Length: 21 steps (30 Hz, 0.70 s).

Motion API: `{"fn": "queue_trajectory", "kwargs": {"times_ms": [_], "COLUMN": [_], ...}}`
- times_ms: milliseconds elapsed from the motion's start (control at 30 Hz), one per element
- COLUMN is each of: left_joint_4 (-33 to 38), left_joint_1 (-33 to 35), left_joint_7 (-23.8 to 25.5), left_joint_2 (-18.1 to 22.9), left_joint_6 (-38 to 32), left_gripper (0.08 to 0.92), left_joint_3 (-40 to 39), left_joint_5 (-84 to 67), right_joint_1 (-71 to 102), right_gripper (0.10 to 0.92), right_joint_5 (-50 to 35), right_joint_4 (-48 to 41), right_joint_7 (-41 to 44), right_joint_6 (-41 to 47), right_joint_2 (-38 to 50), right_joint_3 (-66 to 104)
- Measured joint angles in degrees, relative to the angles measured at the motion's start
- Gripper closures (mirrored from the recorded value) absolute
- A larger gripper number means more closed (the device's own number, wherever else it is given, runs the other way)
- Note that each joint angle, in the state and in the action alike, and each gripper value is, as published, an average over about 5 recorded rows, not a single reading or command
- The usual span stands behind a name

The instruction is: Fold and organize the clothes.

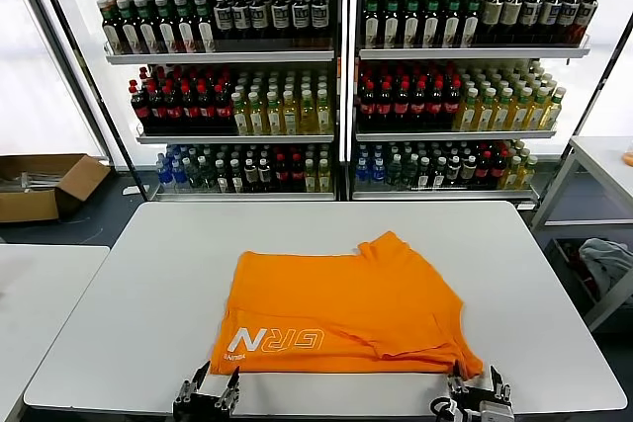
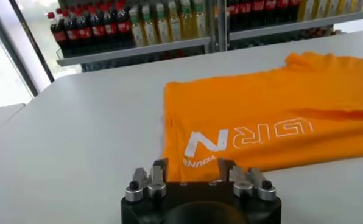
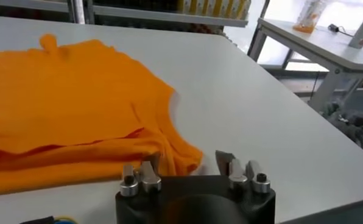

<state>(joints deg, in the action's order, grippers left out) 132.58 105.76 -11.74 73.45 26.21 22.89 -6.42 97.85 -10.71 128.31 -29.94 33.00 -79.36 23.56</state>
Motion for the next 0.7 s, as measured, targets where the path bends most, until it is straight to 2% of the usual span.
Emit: {"fn": "queue_trajectory", "kwargs": {"times_ms": [200, 700], "left_joint_4": [0.2, -0.4], "left_joint_1": [-1.9, -7.2], "left_joint_7": [0.1, 0.4], "left_joint_2": [0.6, 0.3], "left_joint_6": [0.7, 2.9], "left_gripper": [0.197, 0.177], "left_joint_3": [0.3, 1.0], "left_joint_5": [0.1, -1.4], "right_joint_1": [-2.7, -11.3], "right_gripper": [0.203, 0.203], "right_joint_5": [1.1, 1.1], "right_joint_4": [-1.9, -6.3], "right_joint_7": [0.4, 1.0], "right_joint_6": [0.2, 0.5], "right_joint_2": [0.1, 1.0], "right_joint_3": [-0.8, -0.3]}}
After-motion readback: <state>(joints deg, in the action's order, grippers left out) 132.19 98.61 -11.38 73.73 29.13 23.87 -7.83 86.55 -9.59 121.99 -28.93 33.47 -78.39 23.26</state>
